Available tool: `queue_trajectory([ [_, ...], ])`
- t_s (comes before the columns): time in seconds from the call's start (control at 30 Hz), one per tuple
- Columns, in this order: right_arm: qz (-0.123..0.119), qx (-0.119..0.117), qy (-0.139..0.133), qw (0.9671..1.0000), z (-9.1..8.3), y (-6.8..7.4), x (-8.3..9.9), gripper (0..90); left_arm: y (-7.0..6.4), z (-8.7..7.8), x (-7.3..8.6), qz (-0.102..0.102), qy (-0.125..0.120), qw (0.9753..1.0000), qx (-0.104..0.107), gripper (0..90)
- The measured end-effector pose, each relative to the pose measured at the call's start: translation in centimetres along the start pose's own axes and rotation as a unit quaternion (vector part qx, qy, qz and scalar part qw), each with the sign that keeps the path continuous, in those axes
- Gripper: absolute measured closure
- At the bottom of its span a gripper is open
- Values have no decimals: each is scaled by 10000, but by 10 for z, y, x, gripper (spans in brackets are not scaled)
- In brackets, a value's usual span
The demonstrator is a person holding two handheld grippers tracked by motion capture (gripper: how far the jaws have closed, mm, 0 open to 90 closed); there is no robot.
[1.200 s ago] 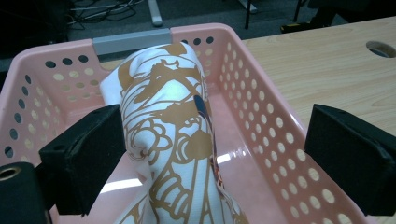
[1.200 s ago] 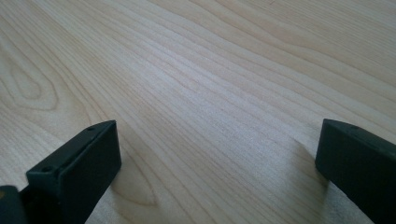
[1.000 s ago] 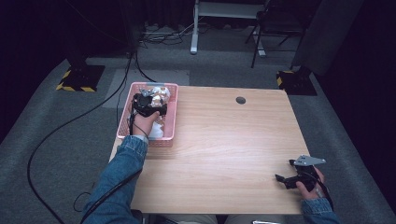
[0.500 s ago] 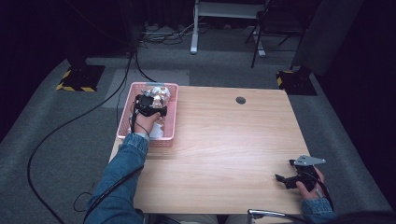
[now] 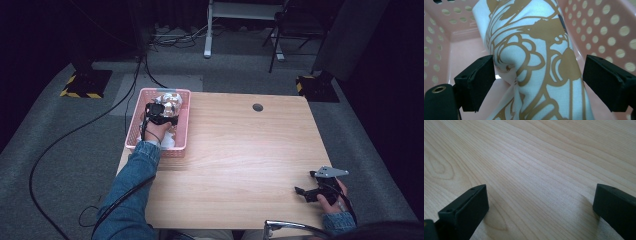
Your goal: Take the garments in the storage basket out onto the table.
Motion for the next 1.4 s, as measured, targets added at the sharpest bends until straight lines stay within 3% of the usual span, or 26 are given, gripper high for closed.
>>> queue_trajectory([
  [0.2,0,0,0,10000,0,0,0,1,-1,6,1,71,200,9998,-19,161],
  [0.37,0,0,0,10000,0,0,0,1,-1,8,3,279,284,9992,-84,256],
  [0.6,0,0,0,10000,0,0,0,1,0,15,8,15,562,9984,48,289],
  [0.83,-2,-1,1,10000,0,0,0,1,-1,14,8,23,589,9982,126,489],
  [1.0,-2,-1,0,10000,0,0,0,1,0,14,8,-93,608,9979,192,536],
  [1.3,-2,0,0,10000,0,0,0,1,-2,12,6,-42,626,9980,123,558],
  [1.4,-1,0,0,10000,0,0,0,1,-3,10,4,62,577,9983,99,574],
])
Point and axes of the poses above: each handheld gripper's, and its own axes: z roughly forward along the jaws, x roughly out of its underside, y roughly to its left, the point moved 3 cm from there along z, roughly forward along the jaws, and after that the axes turned 8 degrees about -y, right-handed, at the moved point
